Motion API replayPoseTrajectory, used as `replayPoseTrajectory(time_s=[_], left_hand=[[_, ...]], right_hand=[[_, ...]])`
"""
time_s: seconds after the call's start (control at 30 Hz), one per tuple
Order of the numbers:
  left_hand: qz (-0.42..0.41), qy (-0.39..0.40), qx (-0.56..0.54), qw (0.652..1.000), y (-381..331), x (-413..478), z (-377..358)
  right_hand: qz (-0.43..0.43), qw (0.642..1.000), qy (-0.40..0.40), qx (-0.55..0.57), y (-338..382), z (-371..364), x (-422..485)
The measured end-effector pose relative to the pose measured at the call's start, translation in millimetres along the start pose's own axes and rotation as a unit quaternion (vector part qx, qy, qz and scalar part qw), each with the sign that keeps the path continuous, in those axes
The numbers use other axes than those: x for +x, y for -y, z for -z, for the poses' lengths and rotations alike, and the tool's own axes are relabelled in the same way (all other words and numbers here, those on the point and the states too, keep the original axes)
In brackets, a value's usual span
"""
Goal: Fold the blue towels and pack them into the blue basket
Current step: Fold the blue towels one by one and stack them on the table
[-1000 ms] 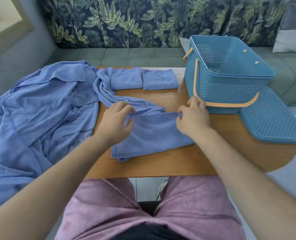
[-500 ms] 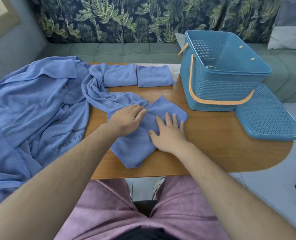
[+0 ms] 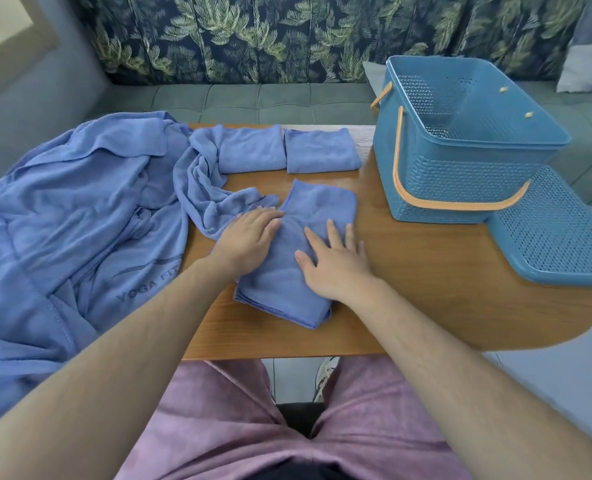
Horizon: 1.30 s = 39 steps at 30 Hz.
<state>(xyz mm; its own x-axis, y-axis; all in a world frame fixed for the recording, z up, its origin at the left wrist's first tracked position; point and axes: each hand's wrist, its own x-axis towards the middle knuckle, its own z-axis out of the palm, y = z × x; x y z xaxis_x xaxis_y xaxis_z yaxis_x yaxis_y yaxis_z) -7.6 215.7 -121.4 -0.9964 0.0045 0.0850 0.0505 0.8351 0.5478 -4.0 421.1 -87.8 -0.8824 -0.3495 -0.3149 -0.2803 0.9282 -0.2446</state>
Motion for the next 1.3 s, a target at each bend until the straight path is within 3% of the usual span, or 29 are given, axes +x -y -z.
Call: replayPoseTrajectory(time_s=[0.23,0.4,0.6,0.67,0.8,0.97,1.1,1.3], left_hand=[[-0.024,0.022,0.065,0.997,26.8,-0.9,14.8],[-0.033,0.008,0.071,0.997,19.2,-2.1,18.3],[-0.008,-0.01,0.114,0.993,-0.5,-10.0,7.9],[-0.012,-0.014,0.127,0.992,0.3,-13.0,4.2],[-0.015,-0.002,0.094,0.995,3.5,-19.1,15.7],[-0.019,0.071,0.081,0.994,29.1,-28.8,44.3],[-0.045,0.058,0.112,0.991,37.8,-29.2,53.7],[0.03,0.048,0.025,0.998,35.2,-36.5,51.8]], right_hand=[[0.075,0.997,0.018,-0.02,-33.8,14.3,20.0],[0.071,0.997,0.025,-0.009,-45.0,19.8,24.8],[0.095,0.993,-0.041,-0.052,-13.9,23.6,11.5],[0.116,0.992,-0.028,-0.043,2.6,18.6,7.5],[0.114,0.992,0.001,-0.044,5.3,7.6,12.7],[0.126,0.991,0.015,-0.046,3.5,4.5,17.8],[0.142,0.989,0.015,-0.043,5.9,1.7,19.6],[0.137,0.99,0.01,-0.041,-4.7,3.0,25.4]])
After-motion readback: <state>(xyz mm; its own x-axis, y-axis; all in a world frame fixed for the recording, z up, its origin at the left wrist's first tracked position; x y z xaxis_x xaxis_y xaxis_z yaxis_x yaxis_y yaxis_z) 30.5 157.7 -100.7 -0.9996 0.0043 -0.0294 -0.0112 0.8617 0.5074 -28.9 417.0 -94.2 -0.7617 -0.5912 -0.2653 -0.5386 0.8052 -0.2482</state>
